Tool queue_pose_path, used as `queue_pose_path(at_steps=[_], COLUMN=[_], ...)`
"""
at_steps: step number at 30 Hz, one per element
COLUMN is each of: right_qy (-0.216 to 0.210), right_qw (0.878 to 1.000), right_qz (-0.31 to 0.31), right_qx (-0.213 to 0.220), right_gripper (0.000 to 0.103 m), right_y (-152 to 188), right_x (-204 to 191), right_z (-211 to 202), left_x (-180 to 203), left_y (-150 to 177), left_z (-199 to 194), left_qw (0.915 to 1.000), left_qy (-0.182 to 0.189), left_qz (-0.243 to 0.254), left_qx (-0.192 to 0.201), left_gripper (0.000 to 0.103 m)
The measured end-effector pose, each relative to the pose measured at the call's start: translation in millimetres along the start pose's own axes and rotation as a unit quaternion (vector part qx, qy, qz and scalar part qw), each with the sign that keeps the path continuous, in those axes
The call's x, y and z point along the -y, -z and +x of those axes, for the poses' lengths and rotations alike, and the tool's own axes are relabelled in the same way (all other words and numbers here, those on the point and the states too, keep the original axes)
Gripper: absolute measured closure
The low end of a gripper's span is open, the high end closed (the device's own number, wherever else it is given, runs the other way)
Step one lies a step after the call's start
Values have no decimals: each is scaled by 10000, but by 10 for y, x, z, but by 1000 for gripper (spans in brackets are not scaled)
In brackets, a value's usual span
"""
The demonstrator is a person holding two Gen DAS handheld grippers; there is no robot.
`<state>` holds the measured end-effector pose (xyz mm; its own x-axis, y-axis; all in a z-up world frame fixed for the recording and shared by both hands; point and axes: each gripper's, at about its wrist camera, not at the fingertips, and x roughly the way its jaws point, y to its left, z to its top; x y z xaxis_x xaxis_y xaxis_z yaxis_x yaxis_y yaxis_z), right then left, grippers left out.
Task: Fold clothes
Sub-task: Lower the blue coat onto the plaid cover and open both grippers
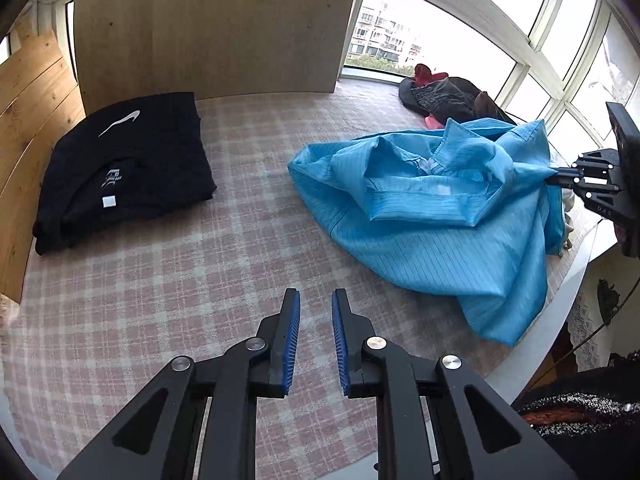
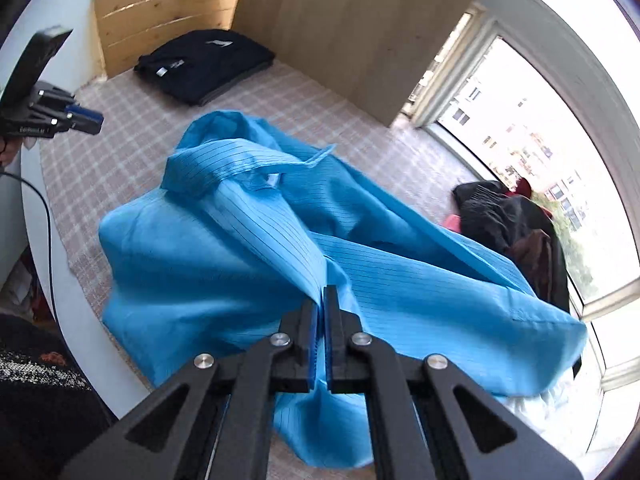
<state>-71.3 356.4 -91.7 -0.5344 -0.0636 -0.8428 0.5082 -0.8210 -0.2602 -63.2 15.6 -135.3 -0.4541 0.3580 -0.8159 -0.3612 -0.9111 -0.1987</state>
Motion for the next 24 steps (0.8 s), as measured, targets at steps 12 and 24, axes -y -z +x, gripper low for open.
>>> queue_pose_path(at_steps=[12,24], right_qy=[791,-973], right_qw=[9847,9942], right_qz=[1548,-437], right_qx=[-90,-123], right_gripper=[79,53], right_y=[1210,-7], right_x=[1250,-644], right_z=[-504,437], left_x=[666,291], left_y=[-774,-629], left_z=[333,295], left_qw=[9918,9958], left_qy=[303,105], left_qz=[1235,901], left_qx=[-83,-105], left_gripper=[80,78])
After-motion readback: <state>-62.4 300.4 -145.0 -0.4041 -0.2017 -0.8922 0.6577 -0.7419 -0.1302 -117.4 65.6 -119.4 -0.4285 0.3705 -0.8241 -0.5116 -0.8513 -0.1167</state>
